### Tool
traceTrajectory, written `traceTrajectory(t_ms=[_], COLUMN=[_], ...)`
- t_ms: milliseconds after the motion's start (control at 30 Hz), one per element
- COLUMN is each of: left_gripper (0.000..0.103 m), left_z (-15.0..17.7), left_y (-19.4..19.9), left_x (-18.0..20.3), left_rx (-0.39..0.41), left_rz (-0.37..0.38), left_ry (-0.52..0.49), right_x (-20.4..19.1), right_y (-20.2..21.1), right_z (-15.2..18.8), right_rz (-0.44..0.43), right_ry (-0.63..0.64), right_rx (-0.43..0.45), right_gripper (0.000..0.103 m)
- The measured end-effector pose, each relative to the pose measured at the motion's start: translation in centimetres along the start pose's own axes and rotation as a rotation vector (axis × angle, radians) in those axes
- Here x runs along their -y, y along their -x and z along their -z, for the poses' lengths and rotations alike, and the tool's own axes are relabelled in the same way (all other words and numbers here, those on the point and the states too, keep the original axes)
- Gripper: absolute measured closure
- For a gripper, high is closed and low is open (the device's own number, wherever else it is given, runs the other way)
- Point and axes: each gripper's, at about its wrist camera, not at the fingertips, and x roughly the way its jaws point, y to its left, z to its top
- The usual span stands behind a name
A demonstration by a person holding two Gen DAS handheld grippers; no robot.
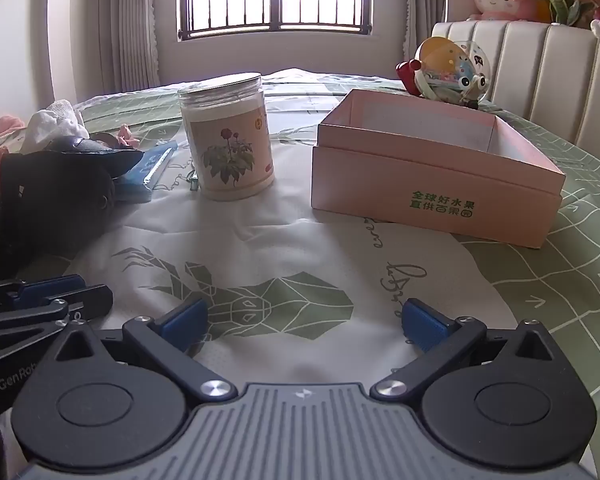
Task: Organize soft objects
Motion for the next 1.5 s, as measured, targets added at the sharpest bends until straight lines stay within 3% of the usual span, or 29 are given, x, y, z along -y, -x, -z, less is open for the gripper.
traceTrajectory(t_ms=[1500], left_gripper=[0.078], left_z=[0.1], left_y=[0.21], left_x=[-0.15], left_rx=[0.005], left_rz=[-0.003], left_ry=[-0.002], right_x=[-0.27], right_y=[0.1], right_z=[0.02], right_rz=[0.012], right_ry=[0.015], right_rx=[-0.001], right_gripper=[0.0])
